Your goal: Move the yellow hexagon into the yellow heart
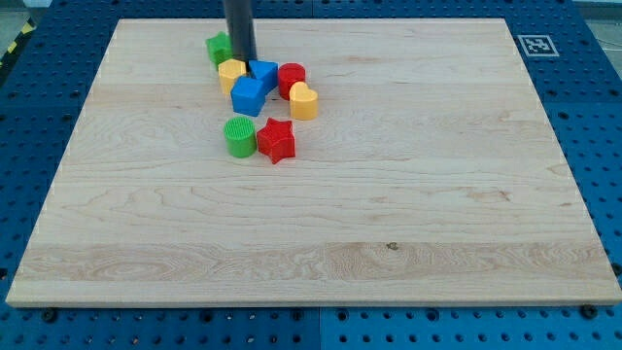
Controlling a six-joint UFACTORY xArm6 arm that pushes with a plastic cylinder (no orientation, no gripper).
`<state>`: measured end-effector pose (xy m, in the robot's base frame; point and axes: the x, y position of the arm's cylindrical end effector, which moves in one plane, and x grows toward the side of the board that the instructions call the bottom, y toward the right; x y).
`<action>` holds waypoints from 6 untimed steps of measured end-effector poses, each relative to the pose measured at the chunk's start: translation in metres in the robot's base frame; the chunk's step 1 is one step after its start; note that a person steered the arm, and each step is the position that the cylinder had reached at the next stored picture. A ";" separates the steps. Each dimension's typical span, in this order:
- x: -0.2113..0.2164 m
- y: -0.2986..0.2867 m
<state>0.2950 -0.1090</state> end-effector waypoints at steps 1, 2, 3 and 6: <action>-0.010 -0.039; -0.022 -0.046; -0.022 -0.043; 0.025 -0.034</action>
<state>0.3204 -0.1432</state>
